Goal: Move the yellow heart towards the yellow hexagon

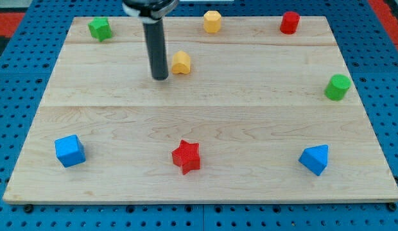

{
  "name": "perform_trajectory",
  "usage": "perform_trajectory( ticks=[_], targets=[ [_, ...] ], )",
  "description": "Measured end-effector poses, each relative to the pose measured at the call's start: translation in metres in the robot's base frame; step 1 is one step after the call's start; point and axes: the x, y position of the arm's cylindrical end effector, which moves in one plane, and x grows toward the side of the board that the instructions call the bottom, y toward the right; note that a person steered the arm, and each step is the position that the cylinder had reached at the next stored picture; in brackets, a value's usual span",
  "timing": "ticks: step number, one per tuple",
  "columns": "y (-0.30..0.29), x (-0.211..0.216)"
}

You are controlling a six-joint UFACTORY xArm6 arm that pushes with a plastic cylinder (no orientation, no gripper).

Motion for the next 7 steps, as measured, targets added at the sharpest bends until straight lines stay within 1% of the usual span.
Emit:
perform_trajectory(
  ticks=[1,2,3,5,7],
  targets=[
    [0.017,0.006],
    [0.041,-0.019],
    [0.049,-0.034],
    [0.037,-0.029],
    [0.029,-0.054]
  ],
)
